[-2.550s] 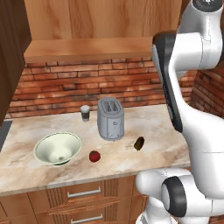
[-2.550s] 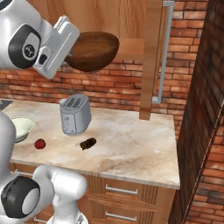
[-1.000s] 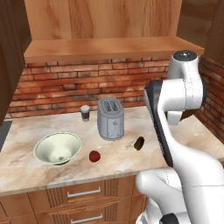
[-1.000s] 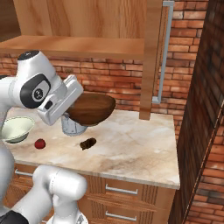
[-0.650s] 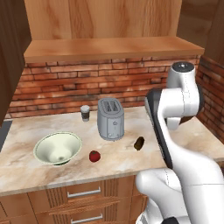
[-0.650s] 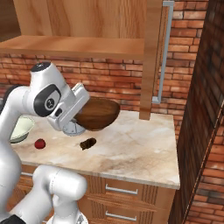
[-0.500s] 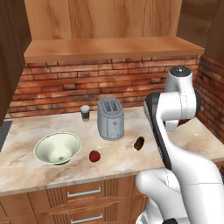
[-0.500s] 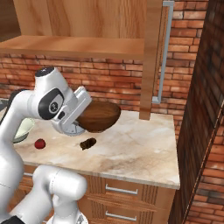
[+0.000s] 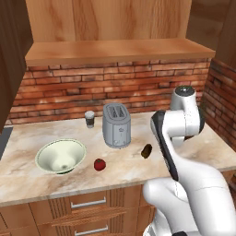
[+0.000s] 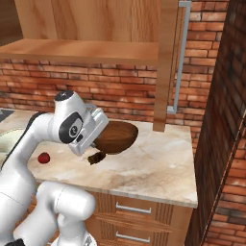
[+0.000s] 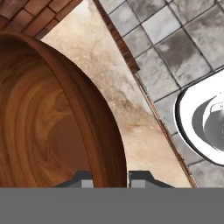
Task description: Pick both bowls and place them on the counter. Then place the tomato in one bowl and place the sweet potato in the other bowl.
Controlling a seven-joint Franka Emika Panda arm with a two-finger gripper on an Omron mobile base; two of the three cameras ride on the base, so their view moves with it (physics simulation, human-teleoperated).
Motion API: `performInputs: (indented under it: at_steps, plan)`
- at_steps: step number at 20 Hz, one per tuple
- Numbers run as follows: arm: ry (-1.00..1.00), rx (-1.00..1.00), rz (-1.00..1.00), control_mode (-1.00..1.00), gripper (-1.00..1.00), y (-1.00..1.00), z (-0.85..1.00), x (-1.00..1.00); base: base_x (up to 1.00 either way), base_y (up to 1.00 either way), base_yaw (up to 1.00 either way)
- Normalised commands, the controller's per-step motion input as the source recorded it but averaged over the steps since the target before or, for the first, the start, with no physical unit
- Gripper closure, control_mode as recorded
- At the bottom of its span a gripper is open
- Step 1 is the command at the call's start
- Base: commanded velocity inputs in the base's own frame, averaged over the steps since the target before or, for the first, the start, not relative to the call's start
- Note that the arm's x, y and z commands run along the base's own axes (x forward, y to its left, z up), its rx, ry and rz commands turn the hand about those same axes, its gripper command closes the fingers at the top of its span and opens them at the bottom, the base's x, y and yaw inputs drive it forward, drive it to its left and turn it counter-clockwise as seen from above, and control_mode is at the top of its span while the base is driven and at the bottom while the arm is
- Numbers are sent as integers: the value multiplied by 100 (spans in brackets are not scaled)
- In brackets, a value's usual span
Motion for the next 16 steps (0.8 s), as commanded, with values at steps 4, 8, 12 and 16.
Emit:
performInputs:
  at_steps: [4,8,12,16]
  plan:
    - [5,0,0,-100,100,-19,-54,20,0,0,0]
    - [1,0,0,-100,100,-14,-46,12,0,0,0]
    - [2,0,0,-100,100,-13,-44,6,0,0,0]
    - [4,0,0,-100,100,-13,-44,13,0,0,0]
